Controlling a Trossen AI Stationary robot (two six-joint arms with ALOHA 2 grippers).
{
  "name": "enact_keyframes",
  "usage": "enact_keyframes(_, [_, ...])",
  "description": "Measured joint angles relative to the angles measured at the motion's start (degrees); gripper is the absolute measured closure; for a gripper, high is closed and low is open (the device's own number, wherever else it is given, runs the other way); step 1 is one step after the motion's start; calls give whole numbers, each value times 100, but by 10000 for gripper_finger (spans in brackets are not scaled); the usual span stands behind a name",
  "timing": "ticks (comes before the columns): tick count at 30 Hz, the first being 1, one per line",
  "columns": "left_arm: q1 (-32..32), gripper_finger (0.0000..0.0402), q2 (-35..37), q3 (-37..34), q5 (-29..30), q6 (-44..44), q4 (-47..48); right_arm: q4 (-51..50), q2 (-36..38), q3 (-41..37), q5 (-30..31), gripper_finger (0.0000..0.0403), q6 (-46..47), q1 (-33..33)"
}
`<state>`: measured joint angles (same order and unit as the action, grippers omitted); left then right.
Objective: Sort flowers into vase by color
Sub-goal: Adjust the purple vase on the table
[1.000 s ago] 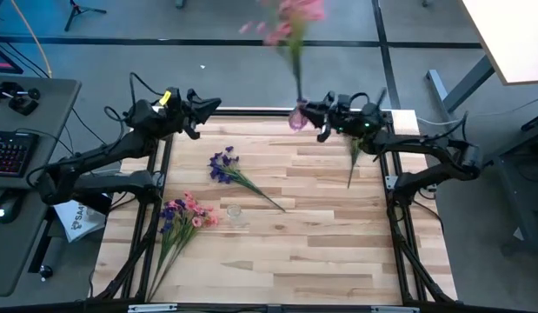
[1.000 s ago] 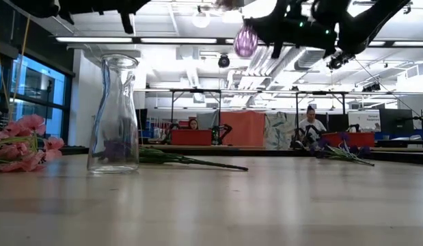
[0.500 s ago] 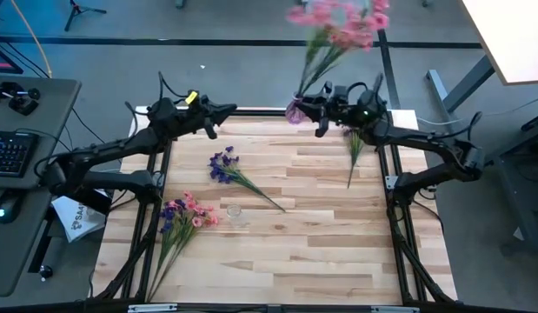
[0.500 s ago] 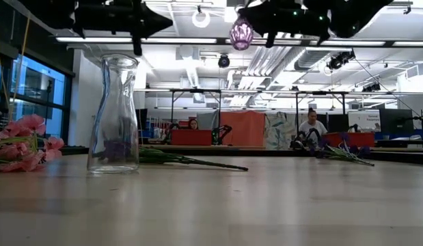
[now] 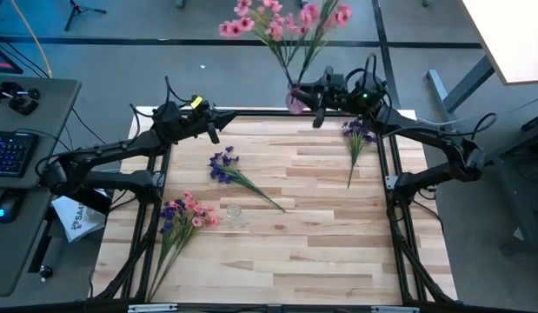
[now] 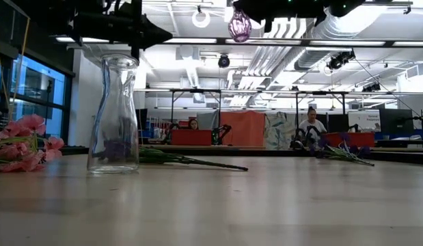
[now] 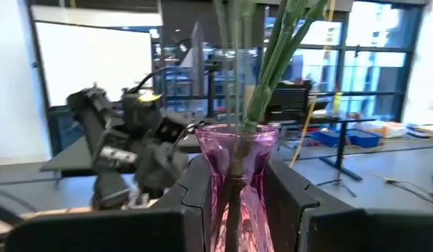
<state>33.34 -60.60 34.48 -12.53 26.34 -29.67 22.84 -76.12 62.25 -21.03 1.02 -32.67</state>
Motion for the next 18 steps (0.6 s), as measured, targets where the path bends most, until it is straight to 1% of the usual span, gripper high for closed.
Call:
enact_keyframes(4, [0, 401, 2, 0, 24, -1, -22, -179, 25, 79, 57, 331, -65, 51])
enact_keyframes(7, [0, 401, 1, 0, 89, -1, -15, -785, 41, 79, 428, 331, -403, 83])
enact_keyframes(9, [0, 401, 0, 0, 107, -1, -13, -1072, -12, 63, 558, 331, -407, 38])
enact_keyframes(11, [0, 401, 0, 0, 107, -1, -12, -1040, -17, 55, 478, 331, -361, 24])
enact_keyframes(14, [0, 401, 0, 0, 109, 1, -16, -697, 25, 75, 290, 331, -347, 71])
enact_keyframes(18, [0, 401, 0, 2, 110, 259, -94, -794, 0, 66, 247, 331, -347, 113])
